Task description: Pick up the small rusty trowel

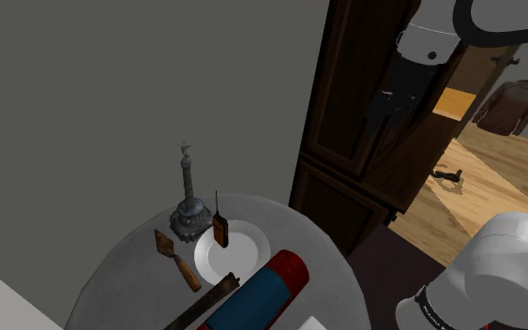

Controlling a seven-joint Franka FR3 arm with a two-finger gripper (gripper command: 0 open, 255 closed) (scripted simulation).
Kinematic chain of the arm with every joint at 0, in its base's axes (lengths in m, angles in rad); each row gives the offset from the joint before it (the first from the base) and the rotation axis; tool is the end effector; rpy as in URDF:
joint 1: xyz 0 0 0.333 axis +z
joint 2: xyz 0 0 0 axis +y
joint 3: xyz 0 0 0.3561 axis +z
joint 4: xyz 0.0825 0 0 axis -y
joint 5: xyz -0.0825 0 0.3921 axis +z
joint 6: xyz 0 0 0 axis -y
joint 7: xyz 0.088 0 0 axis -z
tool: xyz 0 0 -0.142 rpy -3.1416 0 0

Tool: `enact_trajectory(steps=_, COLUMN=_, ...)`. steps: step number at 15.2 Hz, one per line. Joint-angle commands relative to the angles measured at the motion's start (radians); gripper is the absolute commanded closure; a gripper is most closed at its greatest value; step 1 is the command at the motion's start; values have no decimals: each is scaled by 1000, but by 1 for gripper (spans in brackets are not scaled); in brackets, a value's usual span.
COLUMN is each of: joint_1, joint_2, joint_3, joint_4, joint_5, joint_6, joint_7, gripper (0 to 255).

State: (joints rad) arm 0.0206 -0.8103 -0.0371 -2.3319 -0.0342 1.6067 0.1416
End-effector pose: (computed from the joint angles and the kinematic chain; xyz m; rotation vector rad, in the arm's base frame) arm 0.2862 -0.0135 0.6057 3.1286 -0.2318 0.1335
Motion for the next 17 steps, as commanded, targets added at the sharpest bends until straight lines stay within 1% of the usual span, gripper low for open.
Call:
enact_trajectory(steps=1, joint_1=0, joint_2=0, joint_3=0, joint_4=0, joint_5=0, joint_6=0, joint_7=0, gripper=0)
enact_trajectory(steps=9, joint_1=60, joint_2=156, joint_3=104, joint_4=-40, joint_5=80, joint_6=175, joint_7=95, gripper=0)
enact_trajectory(steps=17, joint_1=111, joint_2=369, joint_3=207, joint_4=-7, joint_5=132, joint_6=343, joint_7=183, gripper=0)
